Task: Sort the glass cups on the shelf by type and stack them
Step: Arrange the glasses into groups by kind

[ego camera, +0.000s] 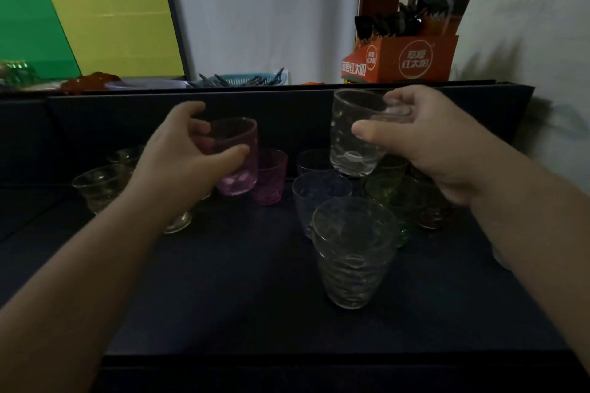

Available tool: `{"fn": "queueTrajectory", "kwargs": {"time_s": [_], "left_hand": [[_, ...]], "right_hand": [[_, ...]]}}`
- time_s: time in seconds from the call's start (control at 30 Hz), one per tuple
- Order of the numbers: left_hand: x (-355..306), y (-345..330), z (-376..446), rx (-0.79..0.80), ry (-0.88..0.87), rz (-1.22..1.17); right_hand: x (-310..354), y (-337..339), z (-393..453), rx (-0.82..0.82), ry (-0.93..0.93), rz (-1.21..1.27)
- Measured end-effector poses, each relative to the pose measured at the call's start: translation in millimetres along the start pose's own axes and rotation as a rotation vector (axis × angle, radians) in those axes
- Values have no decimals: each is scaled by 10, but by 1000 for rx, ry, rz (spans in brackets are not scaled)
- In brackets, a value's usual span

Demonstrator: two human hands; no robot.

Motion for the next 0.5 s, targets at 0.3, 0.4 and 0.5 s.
{"fn": "queueTrajectory", "kwargs": {"time_s": [0.3, 0.4, 0.5], "left_hand": [[-111, -401, 474, -51, 21, -77], [-82, -527, 553, -20, -4, -38], [-1, -638, 592, 17, 13, -9]], "right_hand": [[-83, -300, 116, 196, -25, -210], [-97, -351, 129, 252, 30, -303], [-112, -388, 146, 282, 34, -347]]}}
Point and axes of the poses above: each hand's wrist, its own z-axis towards the middle knuckle, its own y-axis out of the back of the hand, x = y × z, the point moved 1 cm from there along z, towards the middle knuckle, and after that the axes turned 12 degrees about -x, right-handed, at the moved point
